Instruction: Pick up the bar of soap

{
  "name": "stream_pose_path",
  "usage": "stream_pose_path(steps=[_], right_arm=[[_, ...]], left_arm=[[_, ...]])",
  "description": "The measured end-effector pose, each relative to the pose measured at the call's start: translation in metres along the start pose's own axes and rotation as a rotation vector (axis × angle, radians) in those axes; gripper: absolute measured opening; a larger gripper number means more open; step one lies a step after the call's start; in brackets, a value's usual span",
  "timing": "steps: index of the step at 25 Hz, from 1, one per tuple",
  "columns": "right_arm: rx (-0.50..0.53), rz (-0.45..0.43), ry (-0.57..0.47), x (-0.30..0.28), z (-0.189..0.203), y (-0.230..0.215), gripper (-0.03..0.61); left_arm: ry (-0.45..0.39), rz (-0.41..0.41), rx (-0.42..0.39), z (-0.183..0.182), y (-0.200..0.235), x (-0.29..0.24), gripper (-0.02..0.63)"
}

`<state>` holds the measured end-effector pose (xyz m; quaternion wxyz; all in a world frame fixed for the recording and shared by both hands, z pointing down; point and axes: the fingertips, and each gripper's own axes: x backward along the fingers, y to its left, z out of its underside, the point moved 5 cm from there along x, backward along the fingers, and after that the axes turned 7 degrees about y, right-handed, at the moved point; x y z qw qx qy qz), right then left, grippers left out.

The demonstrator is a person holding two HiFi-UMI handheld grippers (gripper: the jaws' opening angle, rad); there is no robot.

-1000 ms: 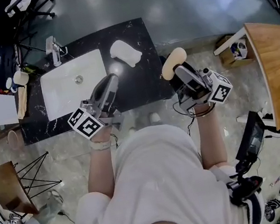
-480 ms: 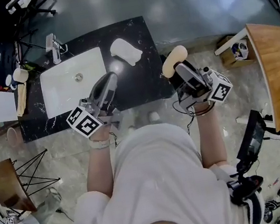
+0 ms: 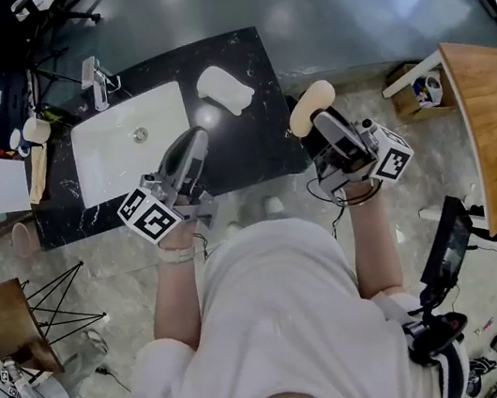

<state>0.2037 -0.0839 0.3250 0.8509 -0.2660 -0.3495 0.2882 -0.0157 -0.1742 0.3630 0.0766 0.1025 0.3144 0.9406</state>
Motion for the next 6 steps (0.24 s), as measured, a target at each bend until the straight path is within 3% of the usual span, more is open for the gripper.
stream_pose_path(steps=[6], right_arm=[[0.006, 0.019, 0.012, 0.0024, 0.0009, -0.0032, 0.264]], left_arm=[[-0.002, -0.002, -0.002, 0.0009, 0.0006, 0.0002, 0.009]])
